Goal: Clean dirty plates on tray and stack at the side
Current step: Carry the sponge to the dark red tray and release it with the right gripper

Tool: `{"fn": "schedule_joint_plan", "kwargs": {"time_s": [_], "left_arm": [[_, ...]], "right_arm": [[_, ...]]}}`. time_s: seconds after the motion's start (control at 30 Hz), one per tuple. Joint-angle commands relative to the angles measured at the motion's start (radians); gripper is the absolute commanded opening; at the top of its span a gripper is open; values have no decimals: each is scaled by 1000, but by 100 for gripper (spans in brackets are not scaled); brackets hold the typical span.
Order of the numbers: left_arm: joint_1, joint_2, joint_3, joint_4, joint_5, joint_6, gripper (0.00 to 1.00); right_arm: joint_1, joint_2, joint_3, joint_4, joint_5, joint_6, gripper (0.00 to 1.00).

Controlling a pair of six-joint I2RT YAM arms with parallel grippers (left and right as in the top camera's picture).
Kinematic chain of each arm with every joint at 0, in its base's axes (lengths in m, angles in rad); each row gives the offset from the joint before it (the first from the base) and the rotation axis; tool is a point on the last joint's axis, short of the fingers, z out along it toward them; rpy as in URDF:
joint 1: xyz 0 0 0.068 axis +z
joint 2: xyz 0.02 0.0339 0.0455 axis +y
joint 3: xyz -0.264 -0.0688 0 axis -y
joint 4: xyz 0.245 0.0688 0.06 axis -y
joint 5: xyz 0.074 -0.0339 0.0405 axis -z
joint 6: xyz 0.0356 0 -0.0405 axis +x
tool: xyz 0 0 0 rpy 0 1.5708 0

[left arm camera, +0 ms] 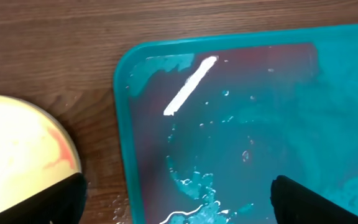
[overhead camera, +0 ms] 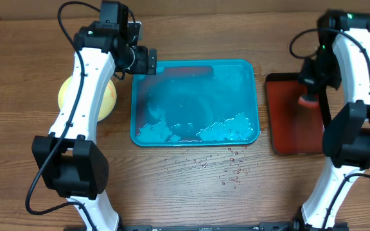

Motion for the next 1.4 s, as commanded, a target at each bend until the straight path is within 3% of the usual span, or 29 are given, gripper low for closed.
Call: {"fn": "schedule_joint_plan", "kwargs": {"time_s": [0.0,0.1,0.2,0.6,0.67,0.73,0.77,0.93,1.07,1.37], "left_arm": [[-11,0,15,11,-11,15,100],[-11,0,15,13,-11,15,100],[-11,0,15,11,-15,15,100],[-11,0,15,11,-15,15,100],[-11,0,15,11,-15,15,100],[-11,0,15,11,-15,15,100],[-11,0,15,11,-15,15,100],[-10,0,15,11,-15,15,100],[-6,0,15,11,-15,15,100],[-34,0,15,11,-15,15,100]], "right_arm": [[7,-9,-90,69,11,-8,4],[8,-9,-167,148,0,-7,6],[8,-9,-194,176,-24,-6,18],[8,-171,-56,63,-157,-71,28],[8,-266,36,19,-192,-87,47],[8,-338,124,-21,-218,-86,88],[8,-360,154,-34,-228,-86,100],[8,-513,309,-88,-261,-75,100],[8,-645,320,-89,-277,-76,100],[8,-718,320,-89,-198,-98,100]]}}
